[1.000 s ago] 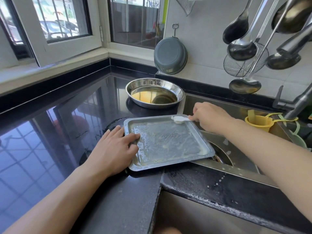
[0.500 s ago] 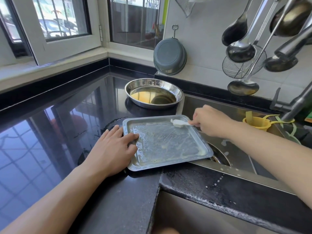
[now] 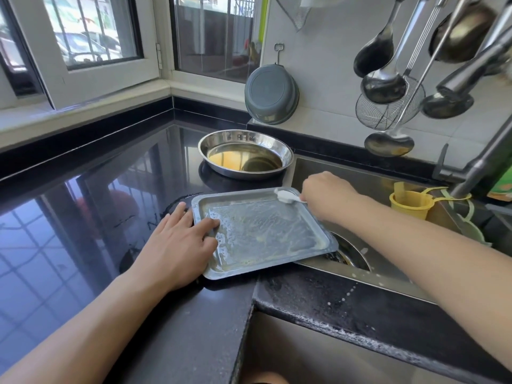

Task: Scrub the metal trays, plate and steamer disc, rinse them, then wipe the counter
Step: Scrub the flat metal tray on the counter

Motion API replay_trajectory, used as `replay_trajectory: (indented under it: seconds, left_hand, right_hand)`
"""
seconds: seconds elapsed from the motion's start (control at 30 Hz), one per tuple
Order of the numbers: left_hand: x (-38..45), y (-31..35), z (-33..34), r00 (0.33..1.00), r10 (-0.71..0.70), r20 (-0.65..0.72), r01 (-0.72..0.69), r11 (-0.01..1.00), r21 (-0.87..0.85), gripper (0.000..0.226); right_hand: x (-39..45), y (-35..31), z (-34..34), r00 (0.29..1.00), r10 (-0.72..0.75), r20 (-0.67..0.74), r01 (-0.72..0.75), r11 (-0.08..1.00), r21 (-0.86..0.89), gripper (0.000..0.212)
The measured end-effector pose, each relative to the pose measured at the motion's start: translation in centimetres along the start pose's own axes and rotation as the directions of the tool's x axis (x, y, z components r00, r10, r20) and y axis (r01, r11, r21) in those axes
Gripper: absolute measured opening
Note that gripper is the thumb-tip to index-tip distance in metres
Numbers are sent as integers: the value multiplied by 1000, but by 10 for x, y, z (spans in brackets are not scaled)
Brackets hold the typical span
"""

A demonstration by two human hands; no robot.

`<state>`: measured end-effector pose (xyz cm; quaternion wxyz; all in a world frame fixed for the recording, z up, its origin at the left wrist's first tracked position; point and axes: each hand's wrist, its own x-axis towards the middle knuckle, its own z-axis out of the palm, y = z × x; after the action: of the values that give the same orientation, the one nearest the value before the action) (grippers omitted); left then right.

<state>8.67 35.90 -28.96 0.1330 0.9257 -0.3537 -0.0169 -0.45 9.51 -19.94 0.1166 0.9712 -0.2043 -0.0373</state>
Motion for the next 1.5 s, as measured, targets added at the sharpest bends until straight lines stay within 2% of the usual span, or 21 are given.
replay_trajectory:
  seconds: [0.07,0.13,0.23,0.27,0.37,0.43,0.57,0.67,0.73,0.83,0.9,1.0,1.13,1.27,1.33,1.4,1.5]
  left_hand:
    - [1,-2,2,1000,3,-1,-3,1000,15,68]
    - [1,-3,2,1000,5,-5,-5,999,33,75]
    - [1,-3,3,1000,1,-7,-1,999,49,74]
    - [0,-2,3,1000,1,0,-1,999,50,74]
    - [0,0,0,999,-3,34,3,1000,12,63]
    - [-1,2,-4,999,-3,53,3,1000,-16,53]
    - [-2,4,-8,999,8,51,-6,999,-39,51]
    - [-3,3,-6,999,1,41,0,1000,-27,53]
    - [-2,1,-3,999,2,38,-2,1000,-13,53]
    - [-1,-1,0,999,4,44,-3,1000,-8,54]
    - [-1,-1,1,999,3,43,-3,1000,-1,54]
    - [0,-2,2,999,14,31,-15,1000,22,55]
    - [-1,-2,3,1000,21,6,-21,998,67,73]
    - [-2,-1,4,1000,14,-18,-13,998,57,74]
    - [-5,0,3,1000,-9,-23,10,1000,20,69]
    - [-6,0,1,997,-42,-70,39,998,-45,54]
    - [-1,-5,2,980,-105,-171,86,989,-118,32]
  right_hand:
    - [-19,-4,-7,998,-4,68,7,999,-47,10]
    - [-47,-12,-19,979,-2,205,21,996,-90,16]
    - [-78,-22,-28,939,-36,341,103,978,-179,20]
    - [-81,-23,-28,941,-38,337,108,976,-191,13]
    - [-68,-26,-24,962,-11,272,56,986,-158,15]
    - [-47,-25,-19,981,7,192,6,998,-67,13]
    - [-11,-14,-7,993,55,103,-64,994,92,11]
    - [-18,-10,-8,988,18,151,-26,998,52,23]
    - [-37,-5,-14,968,-13,252,24,999,-41,27]
    - [-66,13,-25,912,-71,403,141,979,-145,24]
    - [-74,28,-30,881,-139,451,222,965,-136,19]
    - [-69,43,-30,868,-225,443,260,965,-18,11]
    - [-55,32,-17,842,-327,430,289,945,154,22]
    - [-42,-20,5,835,-480,270,412,869,274,24]
    - [-40,-46,12,819,-550,166,491,820,294,19]
    - [-41,-61,13,821,-562,99,519,808,279,18]
    - [-41,-62,8,829,-550,99,507,815,281,24]
